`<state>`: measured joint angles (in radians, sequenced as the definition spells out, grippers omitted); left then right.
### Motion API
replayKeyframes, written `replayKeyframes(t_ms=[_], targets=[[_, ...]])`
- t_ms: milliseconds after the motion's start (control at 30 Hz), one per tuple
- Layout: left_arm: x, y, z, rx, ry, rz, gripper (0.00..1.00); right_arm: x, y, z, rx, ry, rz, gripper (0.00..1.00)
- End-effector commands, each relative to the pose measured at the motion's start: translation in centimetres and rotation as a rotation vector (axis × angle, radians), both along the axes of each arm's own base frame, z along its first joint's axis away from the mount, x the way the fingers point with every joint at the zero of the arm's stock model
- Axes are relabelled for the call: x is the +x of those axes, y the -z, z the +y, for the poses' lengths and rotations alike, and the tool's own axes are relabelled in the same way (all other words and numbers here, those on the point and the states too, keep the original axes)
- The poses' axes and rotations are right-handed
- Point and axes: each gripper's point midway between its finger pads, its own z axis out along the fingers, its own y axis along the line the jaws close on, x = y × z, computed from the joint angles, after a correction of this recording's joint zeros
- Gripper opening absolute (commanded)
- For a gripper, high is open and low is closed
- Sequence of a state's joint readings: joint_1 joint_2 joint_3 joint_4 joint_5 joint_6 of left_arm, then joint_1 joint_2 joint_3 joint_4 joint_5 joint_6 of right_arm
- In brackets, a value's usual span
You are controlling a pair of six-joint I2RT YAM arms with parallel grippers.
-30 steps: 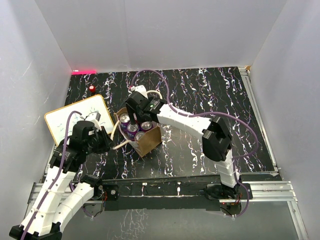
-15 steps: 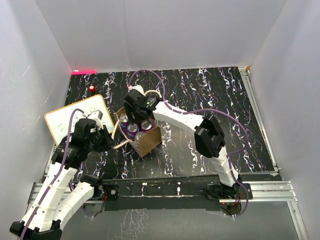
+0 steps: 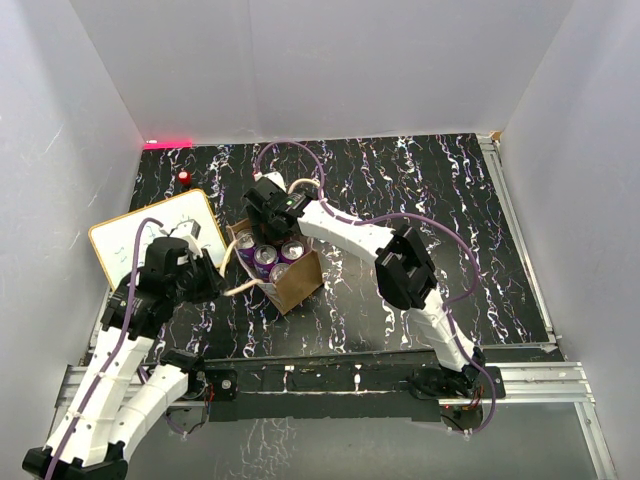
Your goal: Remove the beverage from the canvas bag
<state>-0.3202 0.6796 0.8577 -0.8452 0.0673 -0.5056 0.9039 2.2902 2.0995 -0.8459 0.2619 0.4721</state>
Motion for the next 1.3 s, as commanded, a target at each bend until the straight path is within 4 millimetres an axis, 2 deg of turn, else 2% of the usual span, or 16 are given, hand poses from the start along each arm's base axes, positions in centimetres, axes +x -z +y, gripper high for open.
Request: replayKeyframes(t_ms=[0, 233, 333, 600, 733, 933, 1267], targets=[[0.2, -0.4, 0.9, 0.01, -0.039, -0.018, 0.03, -1.5, 2.2, 0.1, -0.043, -0.044, 0.072, 0.8], [0.7, 0.1, 1.1, -0.007, -0.039, 0.011, 0.03, -1.6, 2.8, 0.2, -0.05, -0.061, 0.079, 0.62], [0.8, 0.1, 1.2, -0.008, -0.044, 0.012, 0.03, -1.4, 2.0, 0.7, -0.028, -0.071, 0.069, 0.54], [0.7, 0.2, 0.8, -0.018, -0.017, 0.015, 0.03, 0.1, -4.3, 1.9, 0.077, -0.092, -0.062, 0.31], [0.7, 0.1, 0.8, -0.021, -0.017, 0.01, 0.03, 0.6, -7.4, 2.1, 0.126, -0.092, -0.125, 0.24], [0.7, 0.0, 0.8, -0.024, -0.013, 0.009, 0.03, 0.7, -11.3, 2.0, 0.178, -0.099, -0.193, 0.16], [0.7, -0.1, 0.8, -0.025, -0.015, 0.003, 0.03, 0.1, -16.8, 0.7, 0.257, -0.086, -0.279, 0.09]])
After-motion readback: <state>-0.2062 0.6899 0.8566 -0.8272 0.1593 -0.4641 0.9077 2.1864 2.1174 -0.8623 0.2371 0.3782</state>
